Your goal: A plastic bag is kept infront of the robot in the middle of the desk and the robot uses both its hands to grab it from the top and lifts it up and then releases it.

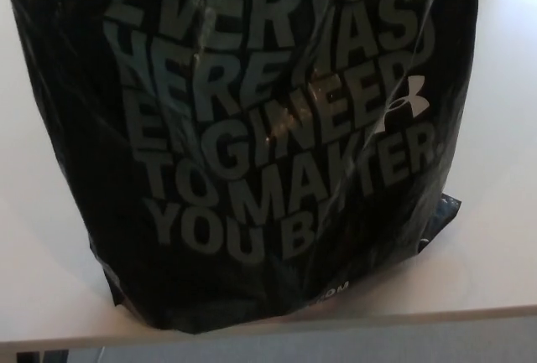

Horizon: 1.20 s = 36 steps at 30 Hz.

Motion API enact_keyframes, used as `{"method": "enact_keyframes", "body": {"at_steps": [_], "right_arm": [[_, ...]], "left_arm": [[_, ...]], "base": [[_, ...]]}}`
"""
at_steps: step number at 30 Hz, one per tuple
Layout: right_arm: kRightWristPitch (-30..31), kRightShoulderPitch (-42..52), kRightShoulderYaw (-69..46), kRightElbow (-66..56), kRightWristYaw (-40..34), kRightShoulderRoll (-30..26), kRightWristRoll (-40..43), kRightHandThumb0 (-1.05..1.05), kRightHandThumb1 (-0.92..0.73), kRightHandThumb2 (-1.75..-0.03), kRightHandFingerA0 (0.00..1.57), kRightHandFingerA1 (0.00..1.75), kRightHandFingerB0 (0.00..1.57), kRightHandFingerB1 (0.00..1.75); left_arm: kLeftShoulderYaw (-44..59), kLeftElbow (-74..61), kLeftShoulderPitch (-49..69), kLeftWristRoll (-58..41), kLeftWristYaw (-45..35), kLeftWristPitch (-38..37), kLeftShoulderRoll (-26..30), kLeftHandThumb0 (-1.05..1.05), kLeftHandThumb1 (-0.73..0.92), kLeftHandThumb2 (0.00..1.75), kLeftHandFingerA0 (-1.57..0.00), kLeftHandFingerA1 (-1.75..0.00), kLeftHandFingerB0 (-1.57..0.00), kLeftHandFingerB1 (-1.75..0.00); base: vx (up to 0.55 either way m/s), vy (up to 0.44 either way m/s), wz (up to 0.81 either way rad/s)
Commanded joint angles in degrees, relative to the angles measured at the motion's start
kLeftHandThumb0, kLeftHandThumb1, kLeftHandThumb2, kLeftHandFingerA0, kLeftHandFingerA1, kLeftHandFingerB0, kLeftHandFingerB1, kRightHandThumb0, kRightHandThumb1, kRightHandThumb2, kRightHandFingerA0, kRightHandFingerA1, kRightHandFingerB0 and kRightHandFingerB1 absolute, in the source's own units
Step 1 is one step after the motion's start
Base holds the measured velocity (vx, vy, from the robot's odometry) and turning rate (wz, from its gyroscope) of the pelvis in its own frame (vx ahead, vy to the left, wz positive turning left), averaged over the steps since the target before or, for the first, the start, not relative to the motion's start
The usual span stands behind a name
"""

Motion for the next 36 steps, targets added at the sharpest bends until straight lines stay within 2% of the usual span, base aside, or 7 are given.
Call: {"method": "enact_keyframes", "body": {"at_steps": [1,11,15,18,26,32,36], "right_arm": [[-2.9,-1.1,5.4,20.0,7.3,-13.6,-11.1,-0.75,-0.60,-0.93,0.42,0.53,0.17,0.42],[-8.6,17.0,-2.3,18.9,17.3,-13.6,2.7,-0.64,-0.57,-0.89,0.37,0.52,0.29,0.46],[-14.6,27.3,-10.1,13.6,16.3,-12.1,12.3,-0.45,-0.66,-0.59,0.53,0.44,0.39,0.38],[-18.8,55.6,-18.3,-15.3,3.0,-7.6,20.6,-0.48,-0.50,-0.89,0.31,0.53,0.16,0.45],[-40.7,99.2,-21.6,-46.3,-27.1,15.9,2.7,-0.59,-0.88,-0.70,0.03,0.23,0.03,0.20],[-50.8,116.9,-8.6,-36.8,-32.6,25.6,-1.8,-0.25,-0.80,-0.63,0.00,0.10,0.00,0.04],[-40.9,113.5,9.8,-15.8,-61.4,24.9,-22.7,-0.56,-0.64,-0.88,0.00,0.24,0.00,0.19]], "left_arm": [[7.2,21.6,15.8,-3.2,6.8,16.1,14.5,-0.48,0.61,0.59,-0.31,-0.39,-0.31,-0.32],[10.8,18.4,66.2,-1.3,54.7,-5.0,11.0,-0.37,0.73,0.63,-0.40,-0.39,-0.36,-0.33],[18.9,14.6,79.2,-6.3,55.2,-13.4,3.9,-0.49,0.58,0.82,-0.35,-0.51,-0.30,-0.44],[28.4,14.9,92.5,-28.3,30.4,-35.5,-12.2,-0.53,0.65,0.59,-0.38,-0.42,-0.30,-0.33],[23.3,1.7,109.4,-37.7,33.3,-41.1,-27.7,-0.58,0.74,0.62,-0.36,-0.43,-0.30,-0.31],[20.4,5.5,114.0,-30.5,29.5,-41.1,-37.0,-0.59,0.69,0.61,-0.38,-0.40,-0.28,-0.31],[17.8,14.4,114.0,-26.9,26.7,-41.1,-46.4,-0.58,0.66,0.60,-0.39,-0.43,-0.30,-0.31]], "base": [[0.00,0.000,0.00],[0.00,0.000,0.00],[0.00,0.000,0.00],[0.00,0.000,0.00],[0.00,0.000,0.00],[0.00,0.000,0.00],[0.00,0.000,0.00]]}}
